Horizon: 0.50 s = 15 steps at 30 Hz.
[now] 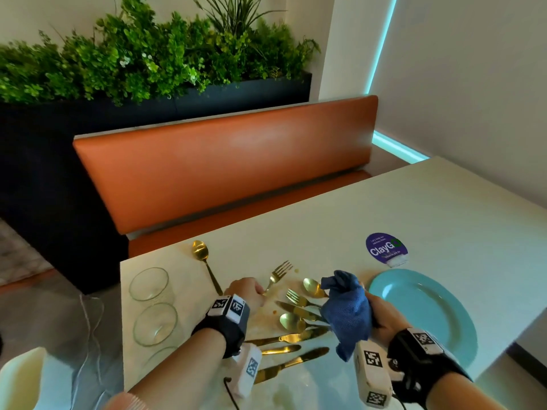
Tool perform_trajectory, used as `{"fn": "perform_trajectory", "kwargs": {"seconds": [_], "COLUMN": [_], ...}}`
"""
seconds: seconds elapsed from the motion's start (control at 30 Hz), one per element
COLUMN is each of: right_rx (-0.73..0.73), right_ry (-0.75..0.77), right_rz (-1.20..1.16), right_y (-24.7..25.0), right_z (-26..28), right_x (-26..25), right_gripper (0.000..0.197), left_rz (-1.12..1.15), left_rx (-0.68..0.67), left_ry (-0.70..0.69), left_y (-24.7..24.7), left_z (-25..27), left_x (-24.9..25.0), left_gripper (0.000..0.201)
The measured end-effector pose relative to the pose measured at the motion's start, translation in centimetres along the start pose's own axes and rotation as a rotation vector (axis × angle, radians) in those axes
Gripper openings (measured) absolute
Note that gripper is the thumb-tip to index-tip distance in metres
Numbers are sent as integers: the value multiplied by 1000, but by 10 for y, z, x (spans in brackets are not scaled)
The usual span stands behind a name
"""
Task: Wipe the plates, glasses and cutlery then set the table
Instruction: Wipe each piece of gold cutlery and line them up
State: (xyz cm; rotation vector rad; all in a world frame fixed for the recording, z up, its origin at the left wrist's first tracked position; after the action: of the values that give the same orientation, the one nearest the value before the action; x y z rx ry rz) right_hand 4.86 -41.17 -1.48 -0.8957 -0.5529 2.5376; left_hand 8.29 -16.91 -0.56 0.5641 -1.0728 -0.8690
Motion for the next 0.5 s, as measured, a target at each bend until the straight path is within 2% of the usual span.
{"fn": "perform_trajectory", "kwargs": {"seconds": [0.07, 0.17, 0.27, 0.37, 0.5], "right_rx": [35, 65, 101, 80, 174], "right_ry": [75, 73, 76, 133, 217], "right_rz": [37, 11, 21, 153, 325], "right_y": [-8, -18, -34, -49, -52], "right_z": [3, -1, 0, 4, 0], "right_x": [-2, 3, 5, 2, -6], "right_gripper": [35, 36, 31, 36, 18], "left_rz": [210, 413, 474, 520, 557], "left_rx": [-36, -91, -98, -86, -117], "left_ry": [-27, -71, -110, -106, -118], "left_y": [-5, -15, -22, -25, -28], "left_z": [4, 14, 23, 27, 35], "left_x": [19, 46, 66, 74, 80], "left_gripper": [8, 19, 19, 23, 24]}}
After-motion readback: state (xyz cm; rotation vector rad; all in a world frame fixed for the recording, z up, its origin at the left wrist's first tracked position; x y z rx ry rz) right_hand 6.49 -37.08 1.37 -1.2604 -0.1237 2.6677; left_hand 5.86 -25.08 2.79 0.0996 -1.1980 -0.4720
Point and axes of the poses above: each hand's wrist, its own z-axis away from the middle knuckle, its own y-axis out of the back of the hand, x = y × z, the point moved 8 cm from there along -z, towards the middle knuckle, and after that the axes turned 7 degrees about -y, right-handed, at the moved point
